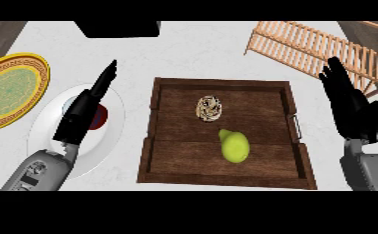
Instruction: Pick the cupcake from the tray and place it in the tiered shelf
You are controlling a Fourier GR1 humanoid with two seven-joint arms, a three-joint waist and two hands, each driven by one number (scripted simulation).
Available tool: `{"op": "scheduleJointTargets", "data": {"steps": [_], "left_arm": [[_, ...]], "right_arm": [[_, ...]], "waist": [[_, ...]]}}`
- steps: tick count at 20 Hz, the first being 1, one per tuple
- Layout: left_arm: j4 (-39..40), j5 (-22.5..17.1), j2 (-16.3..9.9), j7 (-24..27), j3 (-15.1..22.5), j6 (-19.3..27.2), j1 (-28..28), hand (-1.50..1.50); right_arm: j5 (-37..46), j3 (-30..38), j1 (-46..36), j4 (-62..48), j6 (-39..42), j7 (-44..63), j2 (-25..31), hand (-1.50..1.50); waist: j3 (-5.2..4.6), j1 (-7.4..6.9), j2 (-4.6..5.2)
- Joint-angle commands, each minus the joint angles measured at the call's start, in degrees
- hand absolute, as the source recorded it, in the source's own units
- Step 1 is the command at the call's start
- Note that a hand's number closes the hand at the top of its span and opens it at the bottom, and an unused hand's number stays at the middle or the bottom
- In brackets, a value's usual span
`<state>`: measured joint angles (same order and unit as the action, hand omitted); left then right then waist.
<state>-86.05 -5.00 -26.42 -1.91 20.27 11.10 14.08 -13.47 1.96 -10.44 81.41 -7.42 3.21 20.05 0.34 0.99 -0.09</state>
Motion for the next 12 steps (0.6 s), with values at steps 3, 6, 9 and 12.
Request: {"op": "scheduleJointTargets", "data": {"steps": [3, 6, 9, 12], "left_arm": [[0.8, 0.3, 3.7, 0.1, -1.4, 1.4, 0.7, 0.0], [3.0, -1.3, 6.7, 1.0, -2.1, 2.6, 1.0, 0.0], [2.5, -1.6, 6.1, 0.4, -1.1, 1.8, -0.8, 0.0], [3.1, -3.0, 8.1, 1.2, -1.7, 1.7, -0.6, 0.0]], "right_arm": [[0.1, -4.3, -10.5, -3.8, 5.1, 1.5, -1.9, -1.5], [-1.0, -8.6, -20.9, -3.5, 9.6, 7.7, -2.6, -1.5], [11.3, -7.1, -11.5, -4.9, 2.0, 3.1, 7.1, 1.5], [19.3, -9.3, -12.3, -12.1, -13.7, -2.5, -3.7, 1.5]], "waist": [[-0.32, -2.43, 0.31], [-0.46, -4.33, 0.67], [-2.07, -3.02, 0.98], [-0.44, -3.75, 1.1]]}}
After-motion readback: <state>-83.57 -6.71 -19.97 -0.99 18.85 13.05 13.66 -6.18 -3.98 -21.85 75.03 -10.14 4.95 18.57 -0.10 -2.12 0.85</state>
